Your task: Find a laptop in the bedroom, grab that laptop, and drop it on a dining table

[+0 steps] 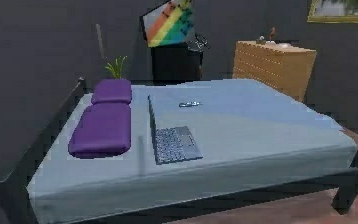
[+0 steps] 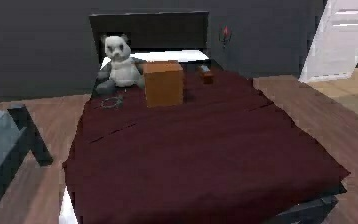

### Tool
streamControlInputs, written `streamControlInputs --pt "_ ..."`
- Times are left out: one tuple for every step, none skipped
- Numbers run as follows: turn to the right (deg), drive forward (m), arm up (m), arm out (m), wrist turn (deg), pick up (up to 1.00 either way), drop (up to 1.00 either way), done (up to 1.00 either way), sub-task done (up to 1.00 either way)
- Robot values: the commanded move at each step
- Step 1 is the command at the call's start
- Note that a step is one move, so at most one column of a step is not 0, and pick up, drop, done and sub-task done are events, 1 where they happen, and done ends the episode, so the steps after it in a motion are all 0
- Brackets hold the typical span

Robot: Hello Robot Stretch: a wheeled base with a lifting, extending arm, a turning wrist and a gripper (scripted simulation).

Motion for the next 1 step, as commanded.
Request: streamControlInputs --pt "42.0 0.0 0.0 0.0 0.0 0.0 0.0 0.0 0.0"
